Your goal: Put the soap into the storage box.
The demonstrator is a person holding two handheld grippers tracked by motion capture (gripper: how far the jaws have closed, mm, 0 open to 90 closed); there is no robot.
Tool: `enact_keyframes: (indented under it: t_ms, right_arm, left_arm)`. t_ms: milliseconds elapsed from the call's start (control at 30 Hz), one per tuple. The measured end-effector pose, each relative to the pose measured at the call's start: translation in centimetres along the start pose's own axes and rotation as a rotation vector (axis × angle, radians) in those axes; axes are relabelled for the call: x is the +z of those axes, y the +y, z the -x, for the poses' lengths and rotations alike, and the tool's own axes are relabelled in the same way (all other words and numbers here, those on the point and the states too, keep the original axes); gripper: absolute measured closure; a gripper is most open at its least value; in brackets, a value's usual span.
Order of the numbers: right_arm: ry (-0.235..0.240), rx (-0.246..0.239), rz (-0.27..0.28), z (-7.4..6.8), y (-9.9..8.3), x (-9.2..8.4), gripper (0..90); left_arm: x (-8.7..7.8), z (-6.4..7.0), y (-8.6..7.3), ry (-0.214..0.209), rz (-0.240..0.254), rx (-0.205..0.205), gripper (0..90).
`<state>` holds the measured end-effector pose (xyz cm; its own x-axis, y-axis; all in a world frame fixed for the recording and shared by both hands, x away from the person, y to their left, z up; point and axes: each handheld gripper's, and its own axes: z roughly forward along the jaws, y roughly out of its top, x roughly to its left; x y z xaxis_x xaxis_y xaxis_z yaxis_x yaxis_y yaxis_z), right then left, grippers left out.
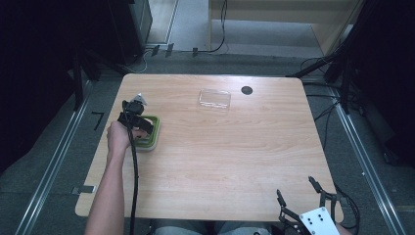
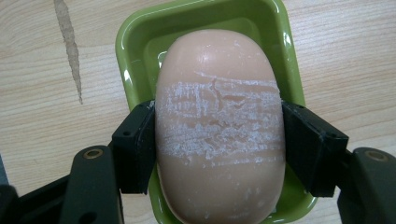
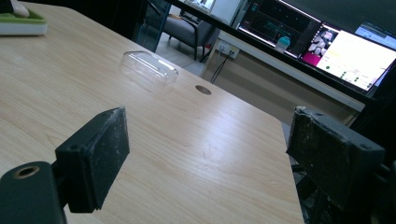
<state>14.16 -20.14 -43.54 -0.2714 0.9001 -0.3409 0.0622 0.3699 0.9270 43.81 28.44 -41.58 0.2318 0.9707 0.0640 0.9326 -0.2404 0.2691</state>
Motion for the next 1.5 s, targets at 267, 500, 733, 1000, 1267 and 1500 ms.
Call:
enact_keyframes:
  t_ms: [267,500,733,1000,1267,1500]
  right_arm:
    - [0.001,-0.002,0.003,0.0,0.0,0.1,13.2]
    - [0.003,-0.002,0.002,0.0,0.0,0.1,13.1]
    - [0.0,-0.001,0.003,0.0,0.0,0.1,13.1]
    - [-0.001,-0.003,0.004,0.0,0.0,0.1,13.1]
    - [-0.003,-0.001,0.005,0.0,0.0,0.1,13.1]
    - [-0.003,0.003,0.008,0.0,0.1,0.0,13.1]
  left_arm:
    - [0.4,-0.2,0.0,-0.008,0.025,-0.013,33.7]
    - [0.9,0.0,0.0,-0.002,0.019,-0.003,33.7]
    - [1.1,-0.2,-0.1,-0.015,0.013,-0.007,33.6]
    - [1.5,-0.2,-0.2,-0.019,-0.002,-0.004,33.6]
    - [1.6,-0.1,-0.2,-0.021,-0.011,-0.009,33.6]
    - [1.5,-0.1,-0.3,-0.024,-0.02,-0.015,33.6]
